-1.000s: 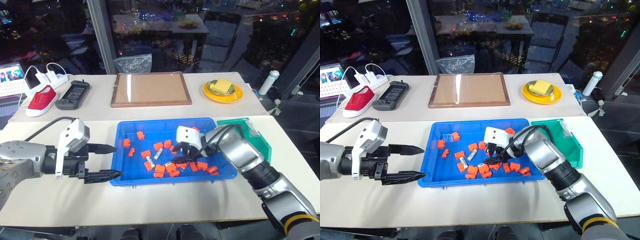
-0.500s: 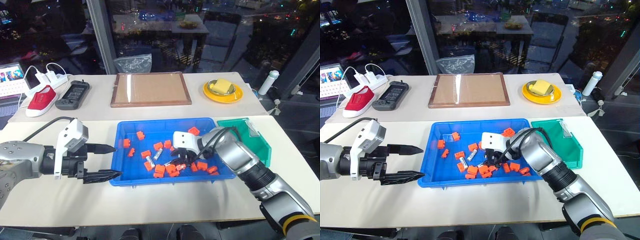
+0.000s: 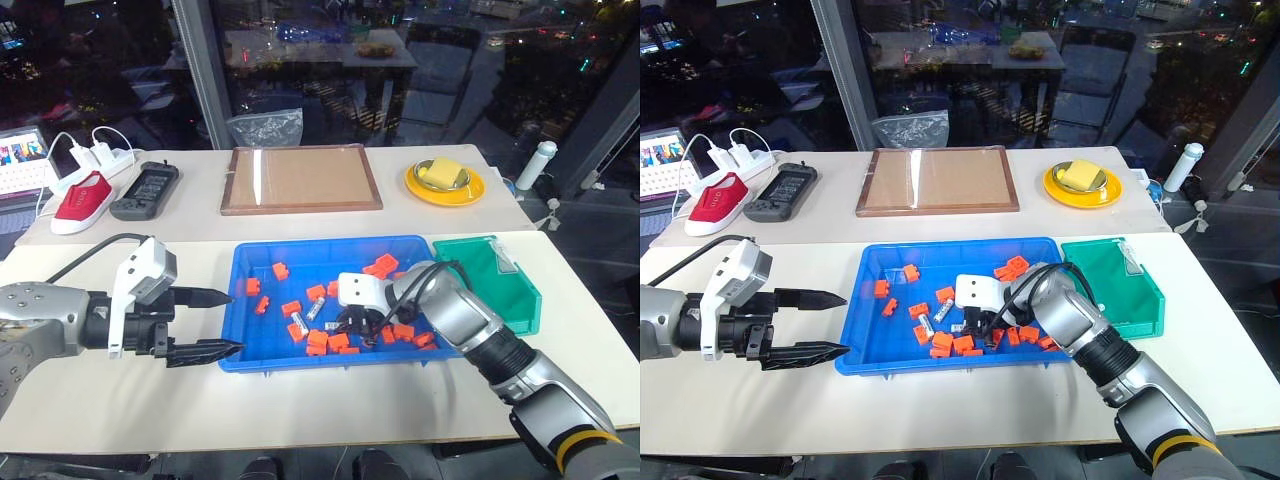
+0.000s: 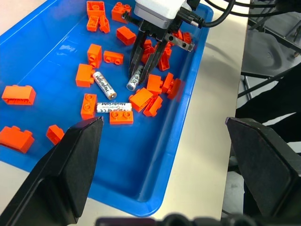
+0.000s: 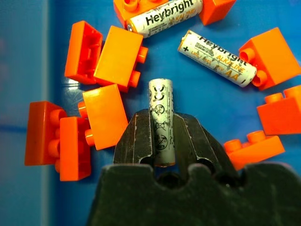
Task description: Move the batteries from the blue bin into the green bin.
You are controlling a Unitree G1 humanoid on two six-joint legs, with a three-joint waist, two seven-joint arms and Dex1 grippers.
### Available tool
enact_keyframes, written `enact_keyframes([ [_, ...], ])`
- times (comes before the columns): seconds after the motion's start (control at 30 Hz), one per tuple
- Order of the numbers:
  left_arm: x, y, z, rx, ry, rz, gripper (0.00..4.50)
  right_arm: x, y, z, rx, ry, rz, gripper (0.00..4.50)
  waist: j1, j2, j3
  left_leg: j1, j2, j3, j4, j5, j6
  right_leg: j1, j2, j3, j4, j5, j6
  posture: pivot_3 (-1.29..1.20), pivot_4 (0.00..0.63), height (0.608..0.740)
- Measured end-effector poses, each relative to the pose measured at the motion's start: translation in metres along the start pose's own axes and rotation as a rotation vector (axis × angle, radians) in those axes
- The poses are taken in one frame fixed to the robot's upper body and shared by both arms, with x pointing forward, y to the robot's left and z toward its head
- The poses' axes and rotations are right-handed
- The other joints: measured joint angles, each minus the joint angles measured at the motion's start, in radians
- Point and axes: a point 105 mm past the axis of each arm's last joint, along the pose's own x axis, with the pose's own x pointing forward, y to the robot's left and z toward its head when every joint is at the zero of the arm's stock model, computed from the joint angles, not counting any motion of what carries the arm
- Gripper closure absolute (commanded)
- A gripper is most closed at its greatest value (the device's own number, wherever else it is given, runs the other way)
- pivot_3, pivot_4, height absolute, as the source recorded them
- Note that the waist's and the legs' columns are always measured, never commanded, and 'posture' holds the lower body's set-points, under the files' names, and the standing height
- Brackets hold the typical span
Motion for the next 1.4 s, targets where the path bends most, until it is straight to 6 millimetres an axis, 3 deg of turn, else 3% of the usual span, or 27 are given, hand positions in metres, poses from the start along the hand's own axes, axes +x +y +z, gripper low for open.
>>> enact_keyframes([
  [0.13,0.000,0.000,0.000,0.001,0.000,-0.001,0.00,-0.024,-0.010,0.004,0.103,-0.073,-0.036,4.23,0.002,0.000,0.000,-0.001,0.000,0.000,0.000,0.000,0.000,0.000,0.000,0.000,0.000,0.000,0.000,0.00,0.150,0.740],
  [0.17,0.000,0.000,0.001,0.003,-0.001,-0.002,0.00,-0.038,-0.016,0.008,0.149,-0.117,-0.054,4.23,0.003,0.000,0.000,-0.001,-0.001,0.000,0.001,0.000,0.000,0.000,-0.001,0.000,0.000,0.000,0.000,0.00,0.150,0.740],
  [0.23,0.001,0.000,0.002,0.008,-0.001,-0.009,0.00,-0.079,-0.038,0.020,0.189,-0.183,-0.153,4.23,0.004,0.002,0.002,-0.001,-0.001,0.000,0.001,0.000,0.000,0.000,-0.001,0.000,0.000,0.000,0.000,0.00,0.150,0.740],
  [0.3,0.004,0.000,0.004,0.015,0.000,-0.028,0.00,-0.136,-0.068,0.018,0.162,-0.137,-0.355,4.23,0.012,0.002,0.002,-0.001,-0.001,0.000,0.001,0.000,0.000,0.000,-0.001,-0.001,-0.001,0.000,0.000,0.00,0.150,0.740],
  [0.4,0.005,0.002,0.003,0.002,-0.001,-0.033,0.00,-0.208,-0.092,-0.014,0.190,0.009,-0.626,4.23,0.024,-0.001,0.000,0.000,-0.001,0.001,-0.001,-0.001,0.001,0.001,-0.001,-0.001,-0.004,-0.001,-0.002,0.00,0.150,0.740],
  [0.57,0.009,0.006,0.006,0.023,0.000,-0.043,0.00,-0.239,-0.085,-0.091,0.355,0.231,-0.717,4.23,0.021,0.000,0.001,0.000,-0.001,0.005,-0.001,-0.001,0.001,-0.001,-0.001,0.002,-0.003,-0.002,-0.002,0.00,0.150,0.740],
  [0.73,0.009,0.008,0.005,0.027,0.004,-0.043,0.00,-0.234,-0.075,-0.117,0.426,0.280,-0.692,4.23,-0.005,0.003,0.002,0.002,0.001,0.007,-0.002,-0.001,0.002,-0.001,0.000,0.004,0.000,-0.001,-0.002,0.00,0.150,0.740],
  [0.8,0.009,0.009,0.006,0.035,-0.001,-0.040,0.00,-0.223,-0.069,-0.127,0.451,0.291,-0.658,3.22,-0.005,0.003,0.002,0.002,0.001,0.008,-0.001,-0.001,0.002,0.000,0.000,0.004,0.000,-0.002,-0.002,0.00,0.150,0.740],
  [0.9,0.008,0.011,0.005,0.033,-0.002,-0.027,0.00,-0.208,-0.064,-0.134,0.470,0.291,-0.620,2.28,-0.003,0.003,0.002,0.002,0.000,0.008,0.000,-0.001,0.002,0.000,-0.001,0.004,0.000,-0.001,-0.002,0.00,0.150,0.740],
  [1.03,0.008,0.012,0.005,0.031,-0.003,-0.016,0.00,-0.208,-0.067,-0.127,0.450,0.275,-0.624,0.98,-0.001,0.004,0.002,0.001,0.000,0.008,0.000,-0.001,0.001,0.000,-0.001,0.004,0.000,-0.001,-0.002,0.00,0.150,0.740],
  [1.1,0.008,0.013,0.005,0.032,-0.002,-0.010,0.00,-0.213,-0.074,-0.116,0.419,0.260,-0.646,0.19,-0.001,0.004,0.002,0.001,0.000,0.008,0.000,-0.001,0.001,0.000,-0.001,0.004,0.000,-0.001,-0.002,0.00,0.150,0.740],
  [1.23,0.008,0.015,0.004,0.034,0.002,0.006,0.00,-0.211,-0.088,-0.083,0.325,0.189,-0.660,0.05,-0.005,0.004,0.002,0.002,0.001,0.007,-0.001,-0.001,0.001,0.000,0.000,0.004,0.000,-0.002,-0.002,0.00,0.150,0.740],
  [1.27,0.008,0.015,0.004,0.032,0.003,0.011,0.00,-0.203,-0.089,-0.073,0.299,0.158,-0.637,0.05,-0.005,0.004,0.002,0.002,0.001,0.007,-0.001,-0.001,0.001,0.000,0.000,0.004,0.000,-0.001,-0.002,0.00,0.150,0.740],
  [1.4,0.006,0.018,0.001,0.028,0.014,0.040,0.00,-0.139,-0.074,-0.007,0.162,-0.048,-0.401,0.05,-0.007,0.004,0.002,0.002,0.001,0.007,0.000,-0.001,0.001,0.000,0.000,0.004,0.002,-0.001,-0.002,0.00,0.150,0.740],
])
